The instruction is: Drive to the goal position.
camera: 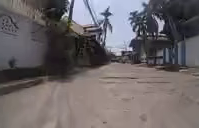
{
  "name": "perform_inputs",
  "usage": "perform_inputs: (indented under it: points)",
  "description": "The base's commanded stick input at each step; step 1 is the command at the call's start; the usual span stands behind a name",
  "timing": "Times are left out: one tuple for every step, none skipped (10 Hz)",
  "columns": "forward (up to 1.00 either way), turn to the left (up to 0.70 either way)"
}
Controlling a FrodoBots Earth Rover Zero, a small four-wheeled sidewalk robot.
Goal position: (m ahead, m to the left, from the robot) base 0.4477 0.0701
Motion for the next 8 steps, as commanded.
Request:
perform_inputs:
  points:
    - [0.05, 0.00]
    - [0.05, 0.00]
    - [0.05, 0.00]
    - [0.03, 0.00]
    - [0.00, 0.00]
    - [0.00, 0.00]
    - [0.00, 0.00]
    - [0.00, 0.00]
